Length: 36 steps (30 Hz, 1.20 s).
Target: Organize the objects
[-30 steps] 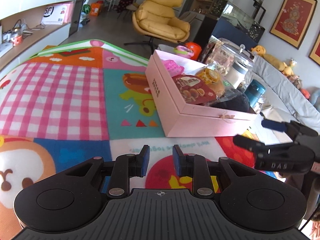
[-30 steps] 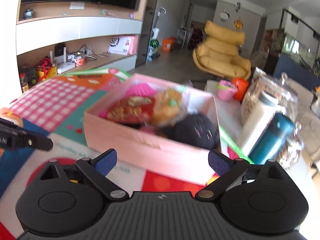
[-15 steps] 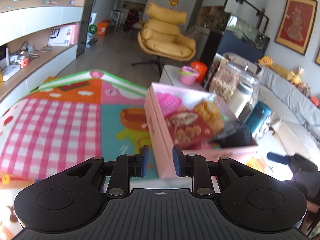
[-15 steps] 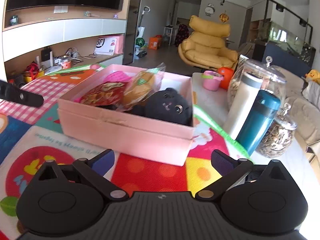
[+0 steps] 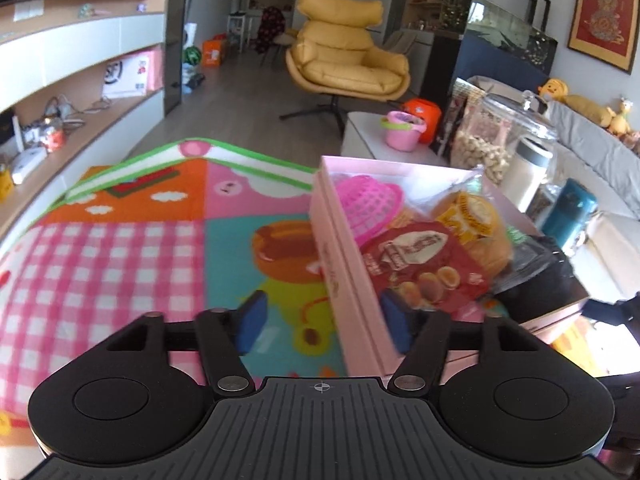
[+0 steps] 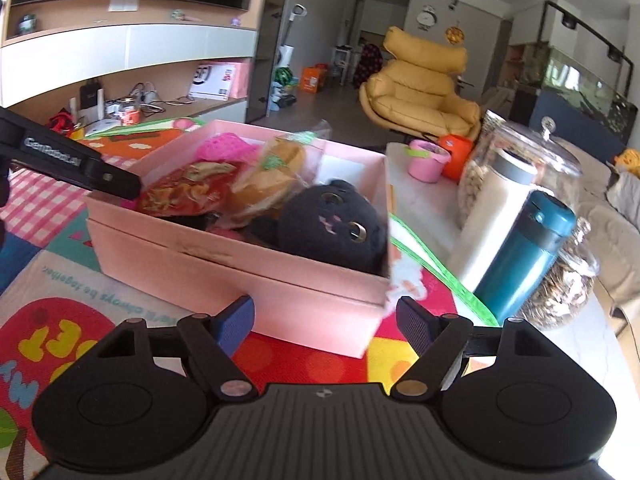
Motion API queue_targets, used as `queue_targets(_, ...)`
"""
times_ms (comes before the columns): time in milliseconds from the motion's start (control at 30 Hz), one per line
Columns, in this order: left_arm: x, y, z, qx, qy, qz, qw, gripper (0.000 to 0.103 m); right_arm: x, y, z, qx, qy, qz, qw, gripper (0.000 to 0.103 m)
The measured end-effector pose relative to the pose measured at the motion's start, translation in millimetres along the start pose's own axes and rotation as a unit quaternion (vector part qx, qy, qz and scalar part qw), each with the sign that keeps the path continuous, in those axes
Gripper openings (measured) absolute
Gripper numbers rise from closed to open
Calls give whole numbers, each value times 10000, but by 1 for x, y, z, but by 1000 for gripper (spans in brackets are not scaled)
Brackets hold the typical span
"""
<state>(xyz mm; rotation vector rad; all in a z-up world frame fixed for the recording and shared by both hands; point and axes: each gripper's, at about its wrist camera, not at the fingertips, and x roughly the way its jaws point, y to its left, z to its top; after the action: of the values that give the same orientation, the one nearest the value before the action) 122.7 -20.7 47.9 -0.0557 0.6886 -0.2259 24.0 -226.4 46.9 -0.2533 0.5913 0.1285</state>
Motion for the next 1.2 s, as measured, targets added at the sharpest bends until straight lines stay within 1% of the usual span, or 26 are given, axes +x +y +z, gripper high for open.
queue_targets(33,0,8,-1,-24,-49,136,9999,83,3,5,3,-107,-9,16,9999,81)
queue_targets(67,1,18,0,-95,-61,257,9996,90,7,12,8,-191,-12,66,9998,81)
queue_targets(100,3,28,2,-192,-69,365,9991,95,12,17,13,-238,-14,117,9996,81)
queue_targets(200,14,57,12,-366,-163,626,9972,101,33,38,35,-355,-25,259,9990,81)
queue_targets(333,28,84,29,-464,-205,810,9954,101,63,59,60,-332,-72,240,9991,82)
queue_targets(400,30,87,31,-418,-267,918,9945,101,70,67,65,-353,-92,125,9993,82)
queue_targets(500,28,87,31,-433,-294,911,9945,100,72,69,64,-255,6,109,9996,84)
queue_targets(600,19,83,29,-456,-366,932,9939,100,62,64,57,-49,146,183,9997,94)
queue_targets(633,14,81,28,-447,-414,922,9939,100,56,63,54,31,163,186,9997,101)
queue_targets(700,2,76,24,-451,-514,887,9937,100,41,58,44,249,207,233,9992,103)
queue_targets(800,-28,63,8,-432,-736,805,9931,100,25,58,27,495,494,406,9967,103)
queue_targets(900,-57,43,-22,-351,-888,651,9933,100,13,65,6,511,682,526,9950,103)
queue_targets(967,-69,28,-46,-279,-838,573,9944,100,9,70,-5,445,698,393,9958,103)
queue_targets(1000,-73,21,-58,-232,-794,540,9951,100,4,70,-9,499,625,317,9963,103)
queue_targets(1100,-81,1,-89,16,-708,490,9963,100,1,64,-13,787,710,140,9943,103)
queue_targets(1200,-79,-9,-107,167,-543,757,9955,100,0,56,-20,1204,742,185,9898,103)
